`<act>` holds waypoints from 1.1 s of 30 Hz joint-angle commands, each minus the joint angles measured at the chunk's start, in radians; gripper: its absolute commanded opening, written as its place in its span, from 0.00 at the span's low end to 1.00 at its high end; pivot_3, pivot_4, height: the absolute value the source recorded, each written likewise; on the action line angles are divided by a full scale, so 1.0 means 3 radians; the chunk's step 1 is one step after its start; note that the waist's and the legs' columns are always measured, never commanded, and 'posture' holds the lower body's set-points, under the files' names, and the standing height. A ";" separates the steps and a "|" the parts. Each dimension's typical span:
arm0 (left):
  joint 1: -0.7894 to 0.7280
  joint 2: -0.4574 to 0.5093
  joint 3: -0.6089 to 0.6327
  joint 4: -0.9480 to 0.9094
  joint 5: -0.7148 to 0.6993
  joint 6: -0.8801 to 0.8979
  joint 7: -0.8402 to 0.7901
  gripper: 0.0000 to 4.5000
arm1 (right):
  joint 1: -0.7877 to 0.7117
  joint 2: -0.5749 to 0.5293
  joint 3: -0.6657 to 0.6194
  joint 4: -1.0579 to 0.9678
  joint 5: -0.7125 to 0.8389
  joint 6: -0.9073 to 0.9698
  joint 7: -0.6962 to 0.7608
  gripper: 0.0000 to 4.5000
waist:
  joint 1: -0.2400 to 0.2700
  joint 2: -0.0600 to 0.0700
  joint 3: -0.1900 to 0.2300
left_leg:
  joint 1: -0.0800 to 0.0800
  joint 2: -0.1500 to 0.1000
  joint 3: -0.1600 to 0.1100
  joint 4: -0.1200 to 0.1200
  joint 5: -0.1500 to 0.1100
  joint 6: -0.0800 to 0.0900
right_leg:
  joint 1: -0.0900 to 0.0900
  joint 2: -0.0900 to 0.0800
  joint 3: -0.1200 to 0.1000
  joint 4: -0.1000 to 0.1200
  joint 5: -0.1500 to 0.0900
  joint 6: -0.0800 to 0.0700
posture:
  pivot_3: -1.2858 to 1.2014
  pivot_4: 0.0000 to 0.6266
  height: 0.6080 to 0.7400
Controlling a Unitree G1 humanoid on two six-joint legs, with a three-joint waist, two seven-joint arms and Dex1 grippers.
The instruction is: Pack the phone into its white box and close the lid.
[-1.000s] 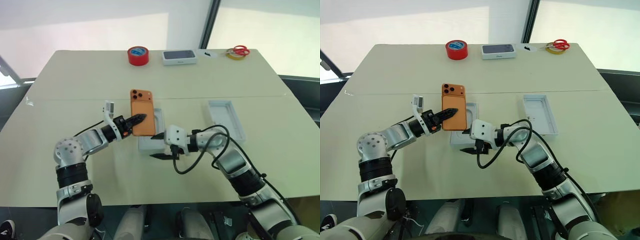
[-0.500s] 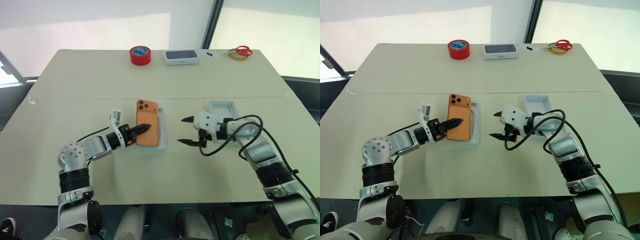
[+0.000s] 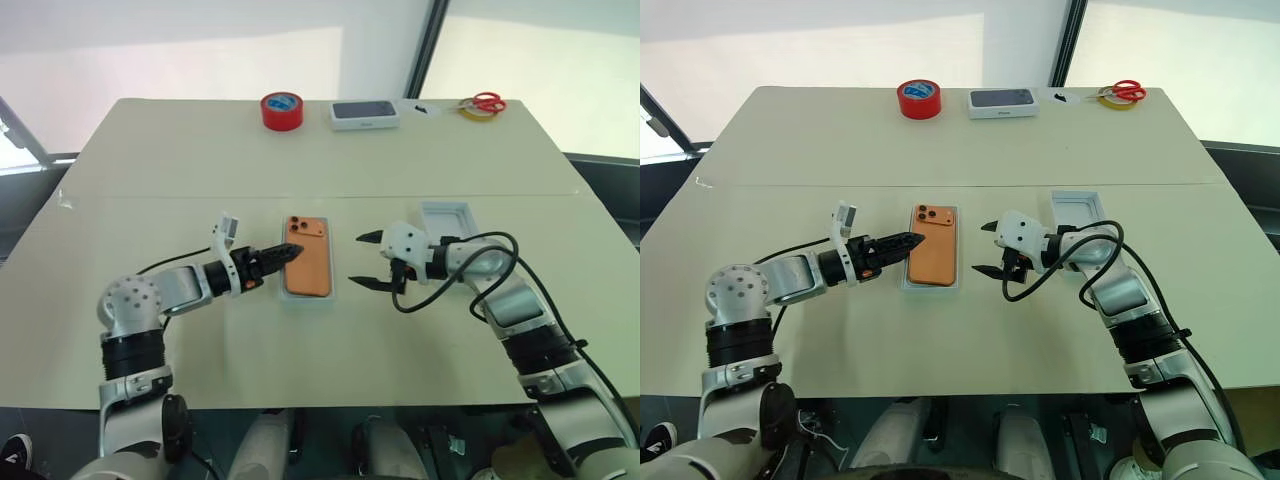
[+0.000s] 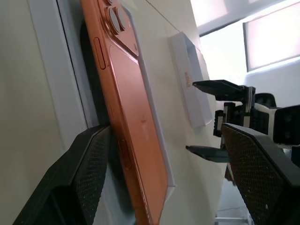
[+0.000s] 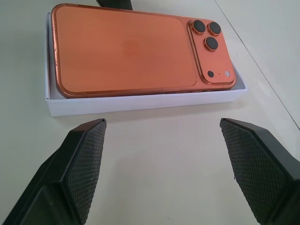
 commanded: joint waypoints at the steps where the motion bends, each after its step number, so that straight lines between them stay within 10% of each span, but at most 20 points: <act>1: 0.0057 0.0218 -0.0009 -0.0213 0.0065 -0.0150 -0.0172 0.86 | -0.0059 0.0018 -0.0047 -0.0016 0.0006 -0.0041 -0.0045 0.91 | -0.0001 0.0000 0.0000 | 0.0000 0.0000 0.0000 -0.0001 0.0000 0.0000 | -0.0001 0.0000 0.0000 0.0000 0.0000 0.0000 | 0.52 0.24 0.99; 5: 0.0074 0.0337 0.0123 -0.0138 -0.0009 -0.0198 -0.0254 0.68 | -0.0114 0.0034 -0.0044 0.0109 -0.0055 -0.0100 -0.0109 0.71 | 0.0005 0.0001 0.0000 | 0.0000 0.0000 0.0000 -0.0002 -0.0002 0.0003 | -0.0001 -0.0001 0.0001 -0.0001 0.0000 -0.0001 | 0.52 0.24 0.99; 11: 0.0236 0.0633 -0.0634 -0.0194 0.0924 -0.1033 -0.0524 0.00 | -0.0261 0.0075 0.0112 0.0513 -0.0462 -0.0431 -0.0390 0.01 | 0.0001 0.0002 0.0001 | 0.0001 -0.0001 0.0000 -0.0005 -0.0002 0.0002 | -0.0002 -0.0001 0.0001 -0.0001 0.0000 -0.0001 | 0.52 0.24 0.99; 33: -0.0402 -0.0337 -0.1894 0.0716 0.1872 -0.1819 -0.1393 0.00 | 0.0037 -0.0327 -0.0071 0.0209 -0.0474 -0.0199 -0.0218 0.01 | 0.0112 0.0004 0.0002 | -0.0001 -0.0007 0.0000 0.0000 -0.0006 0.0010 | 0.0005 -0.0007 -0.0001 -0.0010 0.0000 -0.0001 | 0.52 0.24 0.99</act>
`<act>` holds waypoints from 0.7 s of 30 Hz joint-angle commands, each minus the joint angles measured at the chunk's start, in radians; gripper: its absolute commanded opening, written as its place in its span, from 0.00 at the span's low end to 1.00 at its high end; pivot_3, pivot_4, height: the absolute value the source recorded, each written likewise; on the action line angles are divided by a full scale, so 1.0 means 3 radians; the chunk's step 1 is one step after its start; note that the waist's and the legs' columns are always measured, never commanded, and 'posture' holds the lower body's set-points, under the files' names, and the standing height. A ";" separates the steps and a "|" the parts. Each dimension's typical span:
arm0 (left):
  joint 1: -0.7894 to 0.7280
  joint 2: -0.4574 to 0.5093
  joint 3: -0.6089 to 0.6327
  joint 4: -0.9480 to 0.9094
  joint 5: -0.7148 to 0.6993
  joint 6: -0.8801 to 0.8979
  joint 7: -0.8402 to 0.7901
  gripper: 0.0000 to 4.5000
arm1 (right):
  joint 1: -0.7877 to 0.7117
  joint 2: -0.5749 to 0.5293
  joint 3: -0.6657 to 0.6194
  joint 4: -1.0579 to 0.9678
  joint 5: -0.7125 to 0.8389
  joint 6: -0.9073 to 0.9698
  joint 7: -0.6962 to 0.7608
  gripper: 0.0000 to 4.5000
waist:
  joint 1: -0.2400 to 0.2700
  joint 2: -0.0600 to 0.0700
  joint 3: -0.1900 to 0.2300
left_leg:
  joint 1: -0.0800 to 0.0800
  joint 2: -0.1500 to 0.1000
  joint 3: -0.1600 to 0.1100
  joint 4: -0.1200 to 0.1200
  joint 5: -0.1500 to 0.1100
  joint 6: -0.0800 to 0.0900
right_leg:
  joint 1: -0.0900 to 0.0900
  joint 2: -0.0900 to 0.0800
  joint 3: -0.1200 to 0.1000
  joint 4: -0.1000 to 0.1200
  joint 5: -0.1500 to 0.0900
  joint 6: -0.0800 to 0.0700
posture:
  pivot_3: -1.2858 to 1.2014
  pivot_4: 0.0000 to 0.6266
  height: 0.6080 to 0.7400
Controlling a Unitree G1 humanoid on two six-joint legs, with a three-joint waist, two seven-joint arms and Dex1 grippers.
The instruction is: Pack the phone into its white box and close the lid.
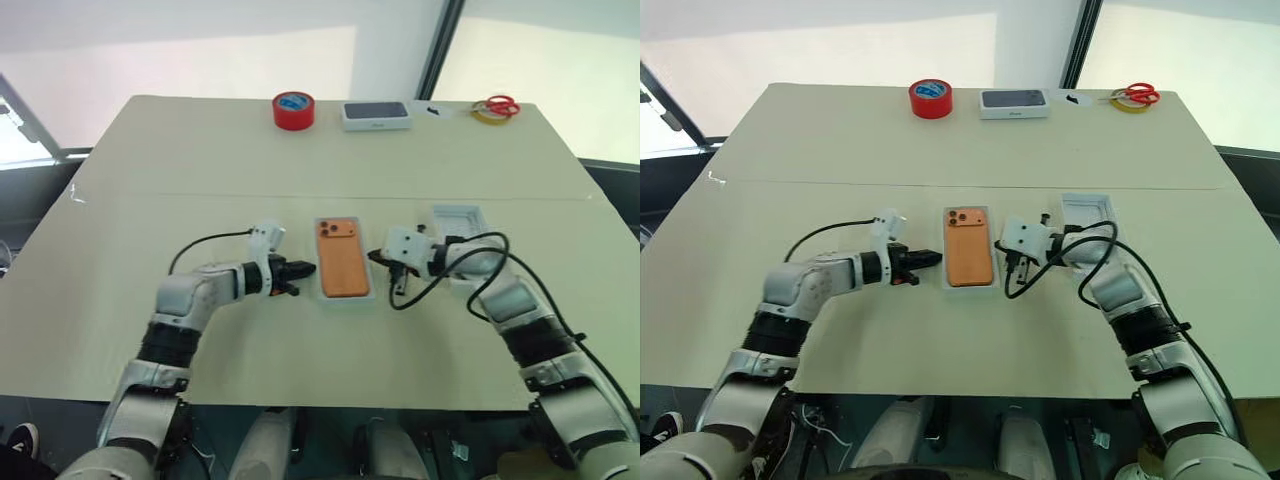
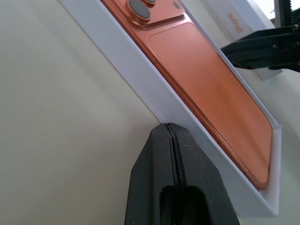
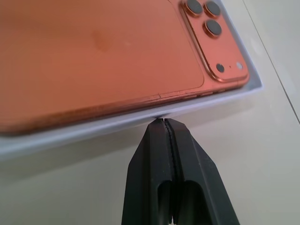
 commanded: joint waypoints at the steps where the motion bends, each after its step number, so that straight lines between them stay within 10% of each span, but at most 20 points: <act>1: -0.0166 -0.0245 -0.0199 0.0222 0.0125 -0.0132 -0.0130 0.00 | 0.0131 -0.0156 -0.0139 -0.0249 0.0084 0.0025 0.0068 0.01 | 0.0002 0.0000 0.0000 | 0.0000 0.0000 0.0000 0.0000 0.0000 0.0000 | 0.0001 0.0000 0.0000 -0.0002 0.0000 0.0000 | 0.52 0.24 0.99; 18: -0.0209 -0.0344 -0.0141 0.0442 0.0511 -0.0477 -0.0414 0.00 | 0.0399 -0.0382 -0.0443 -0.0550 0.0181 0.0316 -0.0065 0.01 | -0.0016 0.0001 0.0000 | 0.0000 0.0001 -0.0001 0.0004 -0.0003 0.0005 | 0.0008 0.0000 -0.0004 -0.0011 0.0001 0.0001 | 0.52 0.24 0.99; 21: -0.0143 -0.0141 -0.0028 0.0203 0.0546 -0.0718 -0.0474 0.19 | 0.0307 -0.0405 -0.0736 -0.0681 0.0541 0.0756 -0.0008 0.19 | -0.0032 0.0003 0.0004 | -0.0003 0.0002 -0.0001 0.0003 -0.0002 0.0005 | 0.0007 0.0000 -0.0004 -0.0011 0.0001 0.0001 | 0.52 0.24 0.99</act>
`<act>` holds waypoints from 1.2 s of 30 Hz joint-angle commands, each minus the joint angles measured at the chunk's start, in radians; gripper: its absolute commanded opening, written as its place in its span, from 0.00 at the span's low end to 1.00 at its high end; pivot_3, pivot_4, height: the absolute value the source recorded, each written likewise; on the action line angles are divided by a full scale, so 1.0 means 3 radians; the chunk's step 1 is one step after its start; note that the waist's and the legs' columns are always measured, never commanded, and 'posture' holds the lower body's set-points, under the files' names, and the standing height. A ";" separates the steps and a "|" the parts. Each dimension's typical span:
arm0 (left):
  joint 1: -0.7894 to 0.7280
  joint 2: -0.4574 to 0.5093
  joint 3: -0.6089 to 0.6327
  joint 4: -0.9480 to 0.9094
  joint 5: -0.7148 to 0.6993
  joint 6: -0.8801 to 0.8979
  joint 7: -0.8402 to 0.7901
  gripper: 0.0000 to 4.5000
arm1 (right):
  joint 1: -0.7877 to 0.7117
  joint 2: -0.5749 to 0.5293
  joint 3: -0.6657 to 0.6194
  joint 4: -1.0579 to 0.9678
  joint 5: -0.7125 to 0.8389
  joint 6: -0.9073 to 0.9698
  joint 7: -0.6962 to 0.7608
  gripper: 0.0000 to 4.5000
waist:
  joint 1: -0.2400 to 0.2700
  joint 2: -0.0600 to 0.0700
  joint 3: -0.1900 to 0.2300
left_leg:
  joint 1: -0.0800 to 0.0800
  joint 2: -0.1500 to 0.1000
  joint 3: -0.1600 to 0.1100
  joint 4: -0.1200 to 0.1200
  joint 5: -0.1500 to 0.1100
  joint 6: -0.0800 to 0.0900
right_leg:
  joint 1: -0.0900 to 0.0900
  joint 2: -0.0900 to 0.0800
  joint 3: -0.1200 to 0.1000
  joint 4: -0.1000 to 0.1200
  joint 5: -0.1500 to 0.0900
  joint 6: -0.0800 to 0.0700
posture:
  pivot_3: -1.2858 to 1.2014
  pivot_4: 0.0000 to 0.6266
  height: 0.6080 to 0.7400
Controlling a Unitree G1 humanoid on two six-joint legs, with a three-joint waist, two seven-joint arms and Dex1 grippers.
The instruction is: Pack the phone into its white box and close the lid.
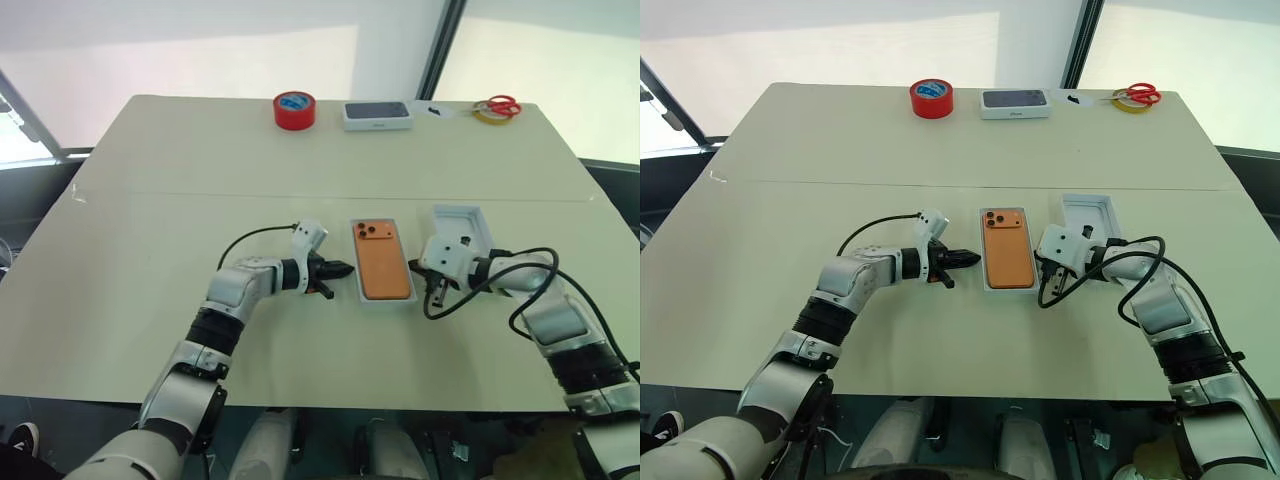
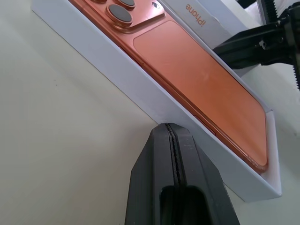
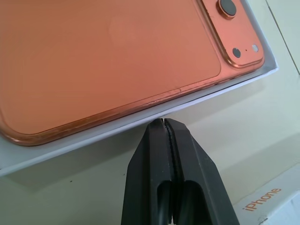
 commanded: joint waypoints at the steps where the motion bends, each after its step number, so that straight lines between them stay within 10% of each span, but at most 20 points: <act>1: 0.0077 0.0207 0.0144 -0.0268 0.0059 -0.0255 -0.0041 0.31 | -0.0162 -0.0100 -0.0403 -0.0231 0.0325 0.0319 0.0026 0.31 | -0.0017 0.0004 0.0002 | -0.0001 0.0001 0.0000 0.0000 0.0000 0.0000 | -0.0001 0.0000 0.0000 0.0000 0.0000 0.0000 | 0.52 0.24 0.99; 7: 0.0272 0.0545 0.0366 -0.0646 -0.0064 -0.0640 -0.0343 0.98 | -0.0302 -0.0046 -0.0632 -0.0270 0.0400 0.0793 -0.0318 0.99 | -0.0063 0.0005 0.0003 | -0.0003 0.0004 0.0000 -0.0003 0.0000 -0.0001 | -0.0003 0.0002 0.0000 0.0000 0.0000 0.0000 | 0.52 0.24 0.99; 23: 0.0927 0.1173 0.0572 -0.1172 -0.0057 -0.2041 -0.1109 0.98 | -0.0593 0.0376 -0.0735 -0.1486 0.1149 0.4566 -0.1125 0.99 | -0.0100 0.0018 0.0006 | -0.0040 0.0005 0.0000 -0.0004 0.0000 0.0002 | -0.0043 0.0000 0.0003 -0.0002 -0.0001 -0.0019 | 0.52 0.24 0.99; 36: 0.1163 0.1296 0.0648 -0.1349 -0.0211 -0.2118 -0.1246 0.98 | -0.1193 0.0552 -0.0567 -0.0617 0.1227 0.4777 -0.1793 0.99 | -0.0140 0.0019 0.0005 | -0.0043 0.0004 0.0001 -0.0005 0.0001 0.0004 | -0.0047 0.0002 0.0003 -0.0001 0.0004 -0.0009 | 0.52 0.24 0.99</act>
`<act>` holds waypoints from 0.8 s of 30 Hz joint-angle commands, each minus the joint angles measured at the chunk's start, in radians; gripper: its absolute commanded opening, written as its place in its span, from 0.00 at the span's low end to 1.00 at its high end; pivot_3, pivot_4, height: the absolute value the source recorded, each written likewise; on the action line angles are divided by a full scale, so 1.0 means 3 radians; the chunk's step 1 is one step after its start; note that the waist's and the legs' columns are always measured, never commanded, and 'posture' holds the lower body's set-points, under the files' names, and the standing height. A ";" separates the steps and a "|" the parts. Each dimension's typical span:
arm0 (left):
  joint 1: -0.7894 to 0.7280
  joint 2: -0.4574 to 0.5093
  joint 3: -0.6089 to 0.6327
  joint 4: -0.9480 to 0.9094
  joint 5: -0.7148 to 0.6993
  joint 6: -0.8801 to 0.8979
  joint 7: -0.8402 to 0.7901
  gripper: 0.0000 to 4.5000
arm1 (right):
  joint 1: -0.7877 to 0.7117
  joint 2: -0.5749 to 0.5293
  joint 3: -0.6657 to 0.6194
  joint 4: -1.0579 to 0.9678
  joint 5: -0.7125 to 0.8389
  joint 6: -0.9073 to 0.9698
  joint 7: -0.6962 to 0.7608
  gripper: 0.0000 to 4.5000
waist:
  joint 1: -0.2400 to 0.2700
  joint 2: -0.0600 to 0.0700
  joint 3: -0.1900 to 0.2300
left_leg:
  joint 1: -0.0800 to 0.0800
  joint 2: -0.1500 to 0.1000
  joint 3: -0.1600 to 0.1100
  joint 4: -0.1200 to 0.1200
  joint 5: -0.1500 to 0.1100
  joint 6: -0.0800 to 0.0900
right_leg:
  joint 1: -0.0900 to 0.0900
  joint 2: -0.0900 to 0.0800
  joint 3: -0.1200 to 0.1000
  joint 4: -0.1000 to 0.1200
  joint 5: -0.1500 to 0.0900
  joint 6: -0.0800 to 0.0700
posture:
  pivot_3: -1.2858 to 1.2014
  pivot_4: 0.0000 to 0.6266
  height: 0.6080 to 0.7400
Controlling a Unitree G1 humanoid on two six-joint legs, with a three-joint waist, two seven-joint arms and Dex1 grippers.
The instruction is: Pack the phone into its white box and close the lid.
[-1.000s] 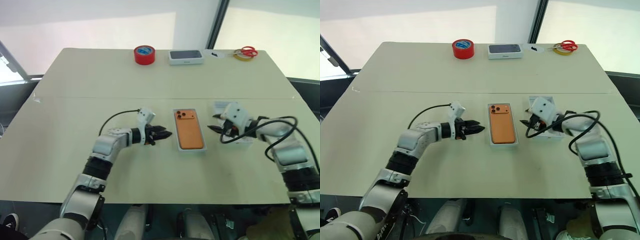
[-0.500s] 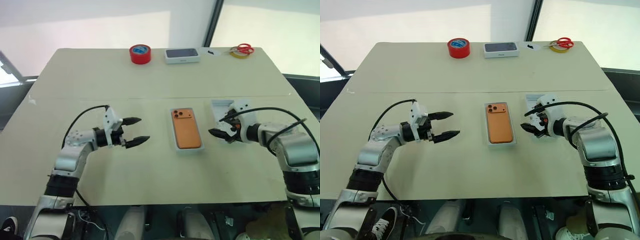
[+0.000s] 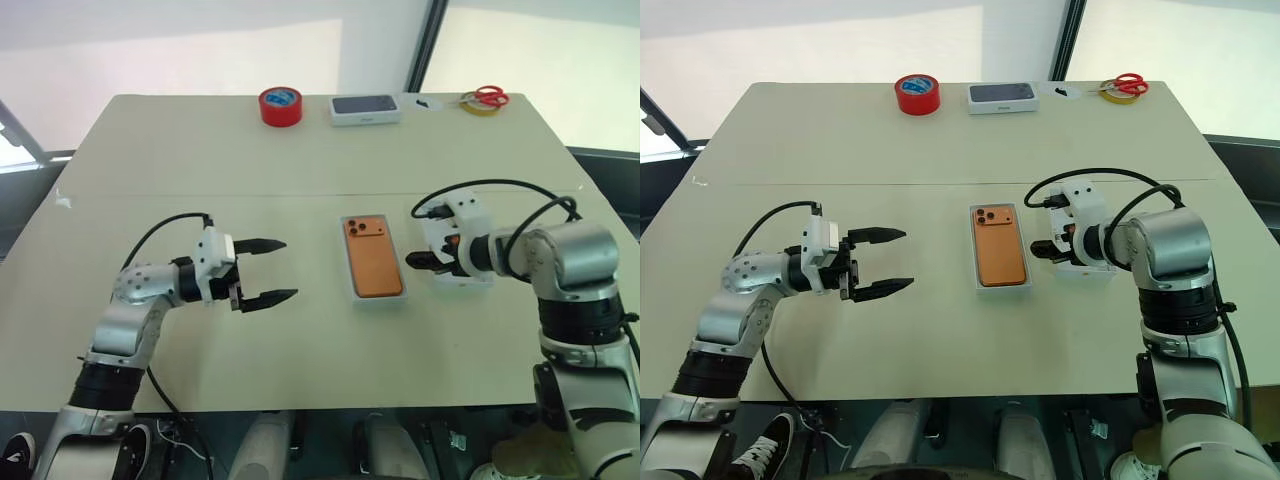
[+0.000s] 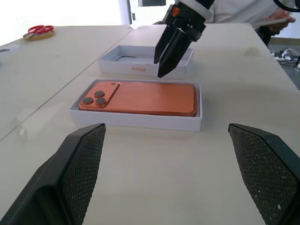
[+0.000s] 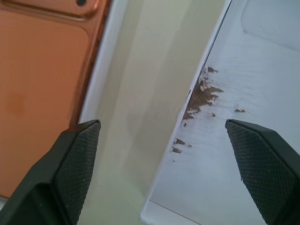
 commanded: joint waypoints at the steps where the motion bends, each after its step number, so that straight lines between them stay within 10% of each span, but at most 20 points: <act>1: 0.0044 0.0041 0.0098 -0.0130 -0.0057 -0.0034 0.0030 0.98 | -0.0191 0.0096 -0.0091 0.0122 0.0021 0.0022 -0.0180 0.99 | -0.0026 0.0000 0.0000 | 0.0000 0.0000 0.0000 0.0001 0.0003 0.0004 | 0.0000 0.0000 0.0000 0.0001 0.0000 0.0000 | 0.52 0.24 0.99; 6: 0.0072 0.0009 0.0086 -0.0165 -0.0056 -0.0023 0.0108 0.99 | -0.0141 0.0093 0.0110 0.0049 -0.0014 0.0022 -0.0332 0.88 | -0.0044 0.0000 0.0000 | 0.0001 0.0000 0.0000 0.0002 0.0004 0.0006 | 0.0000 0.0001 0.0000 0.0005 0.0001 0.0001 | 0.52 0.24 0.99; 14: 0.0075 0.0016 0.0084 -0.0185 -0.0068 -0.0007 0.0172 0.99 | -0.0027 0.0160 0.0049 -0.0027 -0.0023 0.0022 -0.0533 0.01 | -0.0041 0.0000 -0.0001 | 0.0002 0.0000 0.0000 0.0004 0.0005 0.0006 | -0.0001 0.0001 0.0000 0.0011 0.0001 0.0001 | 0.52 0.24 0.99; 19: 0.0038 -0.0010 0.0069 -0.0165 -0.0100 0.0109 0.0215 0.99 | -0.0074 0.0216 -0.0030 -0.0030 -0.0080 -0.0036 -0.0620 0.01 | -0.0041 0.0000 -0.0001 | 0.0003 0.0000 0.0000 0.0006 0.0005 0.0006 | -0.0001 0.0001 0.0000 0.0013 0.0001 0.0001 | 0.52 0.24 0.99; 24: 0.0014 -0.0095 0.0055 -0.0133 -0.0096 0.0266 0.0345 0.58 | 0.0009 0.0259 -0.0166 -0.0083 -0.0074 -0.0719 -0.0545 0.00 | -0.0041 0.0000 -0.0001 | 0.0002 0.0000 0.0000 0.0007 0.0006 0.0006 | -0.0002 0.0002 0.0000 0.0016 0.0001 0.0002 | 0.52 0.24 0.99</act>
